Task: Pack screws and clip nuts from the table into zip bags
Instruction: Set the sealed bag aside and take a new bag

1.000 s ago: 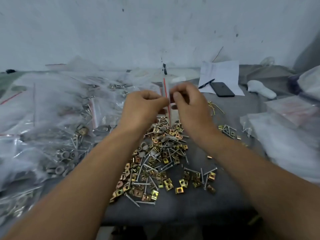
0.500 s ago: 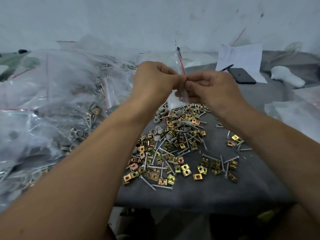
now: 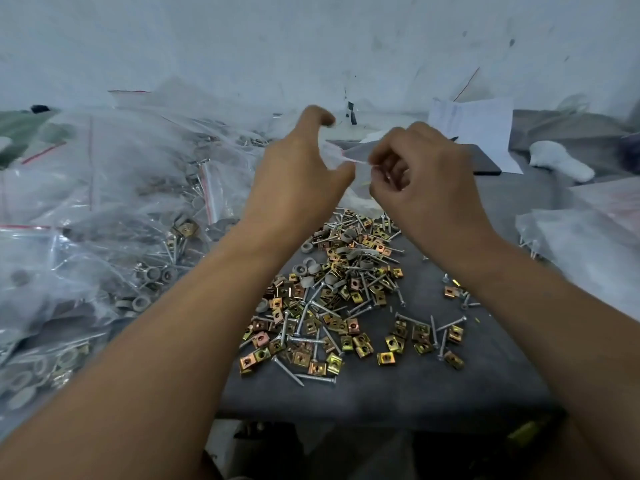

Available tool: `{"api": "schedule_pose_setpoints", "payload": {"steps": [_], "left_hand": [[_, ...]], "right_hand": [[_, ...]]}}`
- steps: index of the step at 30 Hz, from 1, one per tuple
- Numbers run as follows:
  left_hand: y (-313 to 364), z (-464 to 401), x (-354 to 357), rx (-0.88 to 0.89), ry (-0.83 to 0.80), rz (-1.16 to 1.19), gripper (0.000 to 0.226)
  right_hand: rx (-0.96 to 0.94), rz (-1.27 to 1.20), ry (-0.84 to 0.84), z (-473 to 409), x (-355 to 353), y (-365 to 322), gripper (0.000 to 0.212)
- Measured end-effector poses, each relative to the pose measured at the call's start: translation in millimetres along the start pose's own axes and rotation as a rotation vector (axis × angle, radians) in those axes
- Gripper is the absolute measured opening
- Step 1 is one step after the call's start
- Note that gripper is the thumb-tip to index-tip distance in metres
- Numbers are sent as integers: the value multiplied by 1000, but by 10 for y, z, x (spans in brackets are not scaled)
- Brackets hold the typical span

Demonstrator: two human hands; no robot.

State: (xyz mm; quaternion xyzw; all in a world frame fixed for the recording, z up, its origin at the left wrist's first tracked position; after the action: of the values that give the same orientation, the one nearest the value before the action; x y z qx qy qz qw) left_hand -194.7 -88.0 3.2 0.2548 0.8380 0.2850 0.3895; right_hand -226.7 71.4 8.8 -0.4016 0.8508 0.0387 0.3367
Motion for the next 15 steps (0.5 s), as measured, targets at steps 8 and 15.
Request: {"api": "schedule_pose_setpoints", "payload": {"steps": [8,15], "left_hand": [[1,-17,-135,15,103,113,20],[-310,-89,-355,-178,255,226,21]], "right_hand": [[404,1,45,97,13,216,11],[343,-285,-98,178,197,97,10]]}}
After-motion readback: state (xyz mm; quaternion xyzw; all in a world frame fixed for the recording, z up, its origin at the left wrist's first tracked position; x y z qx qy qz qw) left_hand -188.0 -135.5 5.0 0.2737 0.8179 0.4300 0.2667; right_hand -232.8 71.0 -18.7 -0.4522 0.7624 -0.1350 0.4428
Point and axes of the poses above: each hand's wrist, its own z-axis away from the middle knuckle, its own x-axis out of the palm, y = z × x, the point moved 8 cm from there along -z, towards the middle knuckle, and after that the axes turned 10 degrees about z, right-handed, at the moved point
